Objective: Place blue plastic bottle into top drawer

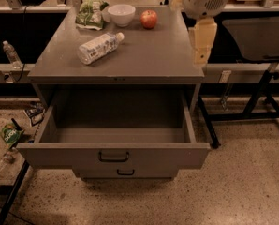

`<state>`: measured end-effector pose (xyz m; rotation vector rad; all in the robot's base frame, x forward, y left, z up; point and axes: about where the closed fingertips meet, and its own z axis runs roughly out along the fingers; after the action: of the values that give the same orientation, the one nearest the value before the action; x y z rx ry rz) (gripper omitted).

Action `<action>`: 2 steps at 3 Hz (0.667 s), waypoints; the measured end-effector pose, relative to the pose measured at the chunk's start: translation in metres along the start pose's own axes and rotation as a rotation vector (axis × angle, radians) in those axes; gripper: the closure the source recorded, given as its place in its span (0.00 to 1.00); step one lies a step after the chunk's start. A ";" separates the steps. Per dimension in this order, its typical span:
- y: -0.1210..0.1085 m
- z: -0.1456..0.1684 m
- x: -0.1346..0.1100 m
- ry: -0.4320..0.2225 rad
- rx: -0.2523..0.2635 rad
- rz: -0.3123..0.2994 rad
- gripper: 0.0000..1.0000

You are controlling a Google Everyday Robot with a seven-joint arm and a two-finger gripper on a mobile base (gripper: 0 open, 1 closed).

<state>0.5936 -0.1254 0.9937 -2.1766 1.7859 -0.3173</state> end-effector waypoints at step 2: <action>-0.080 0.066 -0.084 -0.107 -0.012 -0.286 0.00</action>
Offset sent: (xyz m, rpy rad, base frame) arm 0.1055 0.1439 -0.0546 -0.0327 0.0634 0.4489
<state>0.6734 -0.0224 0.9637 -2.4101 1.4250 -0.2475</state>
